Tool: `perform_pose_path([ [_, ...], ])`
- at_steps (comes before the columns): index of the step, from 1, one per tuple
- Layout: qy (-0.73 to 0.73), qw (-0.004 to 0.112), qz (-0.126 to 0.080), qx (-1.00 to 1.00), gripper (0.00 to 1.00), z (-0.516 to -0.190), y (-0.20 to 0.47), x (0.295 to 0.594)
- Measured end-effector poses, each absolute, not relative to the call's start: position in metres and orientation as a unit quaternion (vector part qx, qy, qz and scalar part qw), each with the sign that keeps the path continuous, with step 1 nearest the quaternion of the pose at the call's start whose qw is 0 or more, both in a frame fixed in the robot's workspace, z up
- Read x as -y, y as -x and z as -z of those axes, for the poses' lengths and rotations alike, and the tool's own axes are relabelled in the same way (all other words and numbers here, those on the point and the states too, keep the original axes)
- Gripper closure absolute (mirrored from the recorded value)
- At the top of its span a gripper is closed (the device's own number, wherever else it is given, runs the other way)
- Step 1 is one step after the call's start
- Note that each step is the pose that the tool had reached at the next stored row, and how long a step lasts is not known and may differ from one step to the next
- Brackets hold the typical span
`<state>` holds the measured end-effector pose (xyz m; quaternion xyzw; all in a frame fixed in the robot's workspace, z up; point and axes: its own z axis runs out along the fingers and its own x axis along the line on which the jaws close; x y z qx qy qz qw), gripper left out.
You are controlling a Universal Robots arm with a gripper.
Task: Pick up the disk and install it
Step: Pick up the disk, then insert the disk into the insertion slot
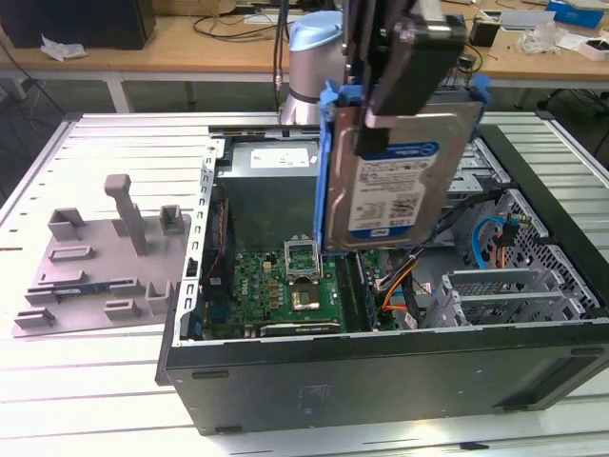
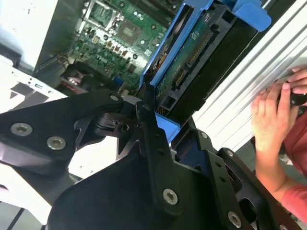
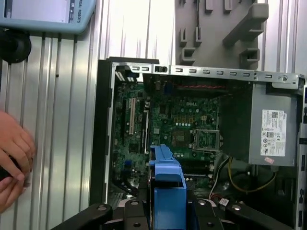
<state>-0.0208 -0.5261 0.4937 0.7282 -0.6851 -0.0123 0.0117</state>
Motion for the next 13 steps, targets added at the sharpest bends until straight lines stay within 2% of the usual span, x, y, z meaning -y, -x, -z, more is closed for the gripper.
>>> perform_pose_path([
  [13,-0.728,0.012,0.012,0.685,0.63,-0.4937,0.0188,0.5266],
])
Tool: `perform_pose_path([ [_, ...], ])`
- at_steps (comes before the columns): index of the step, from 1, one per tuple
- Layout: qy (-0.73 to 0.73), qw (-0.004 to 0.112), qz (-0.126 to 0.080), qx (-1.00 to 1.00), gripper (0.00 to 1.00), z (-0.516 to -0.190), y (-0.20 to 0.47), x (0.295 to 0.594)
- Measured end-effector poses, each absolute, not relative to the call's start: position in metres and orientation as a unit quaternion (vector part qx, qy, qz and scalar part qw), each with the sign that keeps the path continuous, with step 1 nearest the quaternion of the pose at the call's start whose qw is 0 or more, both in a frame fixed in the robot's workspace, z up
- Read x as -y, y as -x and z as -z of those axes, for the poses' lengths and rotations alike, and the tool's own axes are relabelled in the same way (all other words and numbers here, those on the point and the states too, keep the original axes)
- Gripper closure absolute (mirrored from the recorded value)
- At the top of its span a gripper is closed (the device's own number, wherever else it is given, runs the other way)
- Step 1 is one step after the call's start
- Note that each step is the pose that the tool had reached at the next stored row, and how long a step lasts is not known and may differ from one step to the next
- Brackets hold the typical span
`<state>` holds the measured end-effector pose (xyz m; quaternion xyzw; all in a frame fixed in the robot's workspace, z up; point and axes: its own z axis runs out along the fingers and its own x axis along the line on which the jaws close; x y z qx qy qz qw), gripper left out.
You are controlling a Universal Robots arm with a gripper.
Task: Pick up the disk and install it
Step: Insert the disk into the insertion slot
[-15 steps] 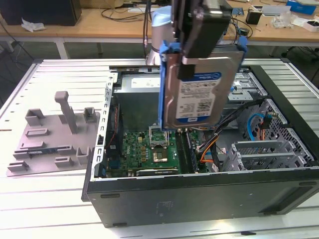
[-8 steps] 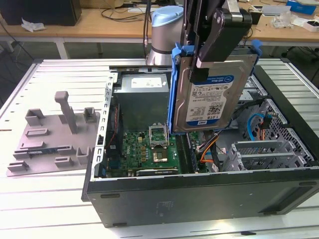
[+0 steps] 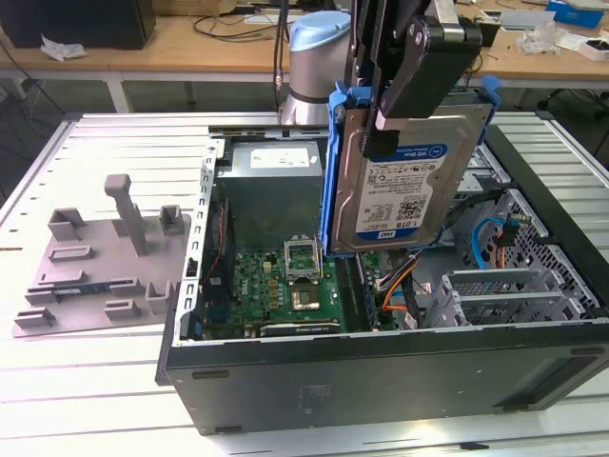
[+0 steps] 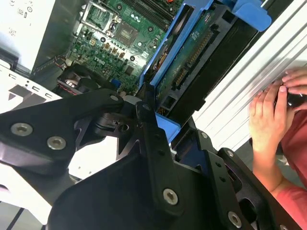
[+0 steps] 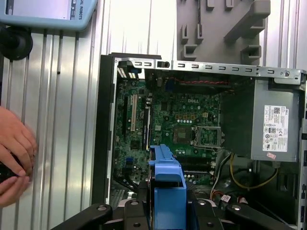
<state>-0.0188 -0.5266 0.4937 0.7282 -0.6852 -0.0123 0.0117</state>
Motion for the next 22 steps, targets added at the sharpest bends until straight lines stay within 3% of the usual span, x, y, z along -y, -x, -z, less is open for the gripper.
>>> perform_pose_path([
  [22,-0.706,0.008,0.018,0.708,0.63,-0.492,-0.024,0.531],
])
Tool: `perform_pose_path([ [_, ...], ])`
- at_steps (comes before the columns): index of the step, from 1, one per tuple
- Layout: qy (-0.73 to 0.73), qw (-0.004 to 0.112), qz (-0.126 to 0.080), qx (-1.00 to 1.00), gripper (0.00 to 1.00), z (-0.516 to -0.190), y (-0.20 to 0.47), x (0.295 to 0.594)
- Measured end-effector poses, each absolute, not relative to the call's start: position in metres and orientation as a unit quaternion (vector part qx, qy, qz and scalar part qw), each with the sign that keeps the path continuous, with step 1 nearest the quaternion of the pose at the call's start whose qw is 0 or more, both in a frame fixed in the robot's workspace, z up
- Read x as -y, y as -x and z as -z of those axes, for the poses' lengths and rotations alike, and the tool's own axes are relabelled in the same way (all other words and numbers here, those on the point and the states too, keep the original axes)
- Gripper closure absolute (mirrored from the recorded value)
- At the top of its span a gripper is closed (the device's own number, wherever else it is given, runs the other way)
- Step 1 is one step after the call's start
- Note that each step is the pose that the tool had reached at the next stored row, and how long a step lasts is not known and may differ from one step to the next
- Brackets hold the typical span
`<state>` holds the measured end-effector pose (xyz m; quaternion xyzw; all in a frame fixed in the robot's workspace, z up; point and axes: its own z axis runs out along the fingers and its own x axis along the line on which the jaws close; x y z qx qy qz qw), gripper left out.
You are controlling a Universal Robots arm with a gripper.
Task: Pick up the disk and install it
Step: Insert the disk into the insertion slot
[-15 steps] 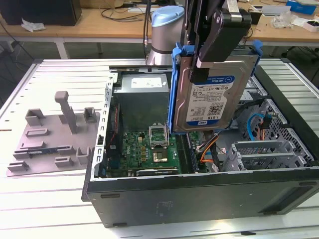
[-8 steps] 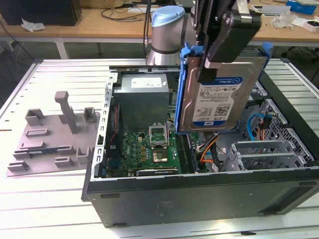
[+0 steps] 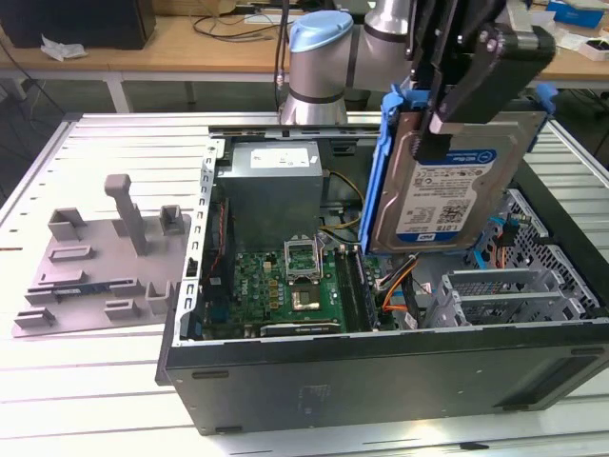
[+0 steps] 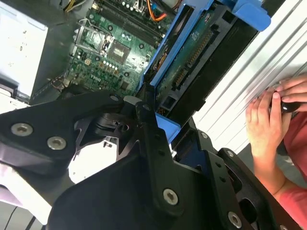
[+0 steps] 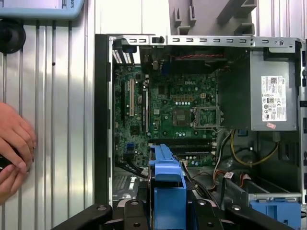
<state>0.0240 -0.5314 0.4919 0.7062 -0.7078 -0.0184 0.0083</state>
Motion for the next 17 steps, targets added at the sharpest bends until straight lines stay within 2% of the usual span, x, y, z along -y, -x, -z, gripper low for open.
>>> perform_pose_path([
  [6,-0.706,-0.002,0.028,0.708,0.63,-0.490,-0.033,0.537],
  [17,-0.706,-0.010,0.037,0.707,0.63,-0.489,-0.054,0.551],
])
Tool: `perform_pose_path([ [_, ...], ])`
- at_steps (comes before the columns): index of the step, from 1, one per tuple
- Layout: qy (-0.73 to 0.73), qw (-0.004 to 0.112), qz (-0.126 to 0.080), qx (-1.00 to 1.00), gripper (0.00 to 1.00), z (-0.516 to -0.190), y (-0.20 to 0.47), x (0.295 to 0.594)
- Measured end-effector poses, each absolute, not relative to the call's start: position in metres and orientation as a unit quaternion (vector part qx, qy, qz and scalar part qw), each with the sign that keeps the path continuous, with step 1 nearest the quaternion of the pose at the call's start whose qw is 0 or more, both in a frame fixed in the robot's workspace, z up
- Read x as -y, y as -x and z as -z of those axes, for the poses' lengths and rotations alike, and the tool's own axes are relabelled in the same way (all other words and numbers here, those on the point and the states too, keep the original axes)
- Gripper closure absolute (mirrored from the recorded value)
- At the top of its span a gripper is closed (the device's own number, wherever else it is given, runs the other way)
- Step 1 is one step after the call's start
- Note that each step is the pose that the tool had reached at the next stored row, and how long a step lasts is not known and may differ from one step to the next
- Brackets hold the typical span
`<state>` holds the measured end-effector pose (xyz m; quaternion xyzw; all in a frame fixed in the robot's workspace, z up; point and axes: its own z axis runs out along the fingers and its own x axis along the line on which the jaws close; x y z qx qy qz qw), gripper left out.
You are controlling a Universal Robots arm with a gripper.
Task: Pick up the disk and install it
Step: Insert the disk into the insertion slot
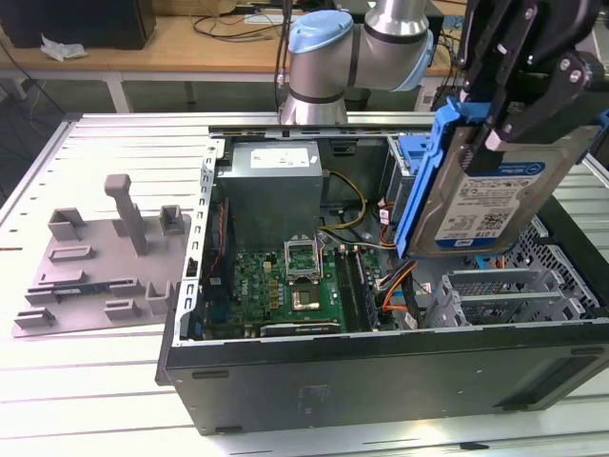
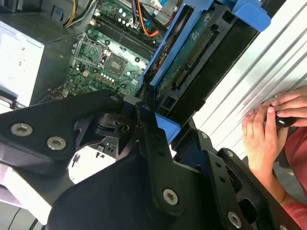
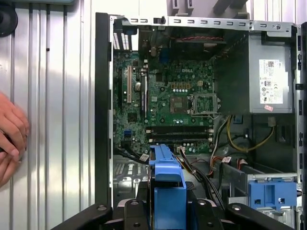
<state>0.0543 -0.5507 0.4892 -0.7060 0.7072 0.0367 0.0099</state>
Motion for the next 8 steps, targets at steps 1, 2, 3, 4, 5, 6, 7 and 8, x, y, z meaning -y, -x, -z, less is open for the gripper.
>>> perform_pose_path([
  [1,0.706,0.010,-0.037,-0.707,0.63,-0.489,-0.057,0.551],
  [2,0.706,0.010,-0.037,-0.707,0.63,-0.489,-0.060,0.552],
  [3,0.706,0.010,-0.037,-0.707,0.63,-0.489,-0.062,0.552],
  [4,0.706,0.010,-0.037,-0.707,0.63,-0.489,-0.066,0.552],
  [5,0.706,0.010,-0.037,-0.707,0.63,-0.489,-0.070,0.553],
  [6,0.706,0.010,-0.037,-0.707,0.63,-0.489,-0.073,0.553],
  [7,0.706,0.010,-0.038,-0.707,0.63,-0.489,-0.076,0.553],
  [8,0.706,0.010,-0.038,-0.707,0.63,-0.489,-0.079,0.554],
])
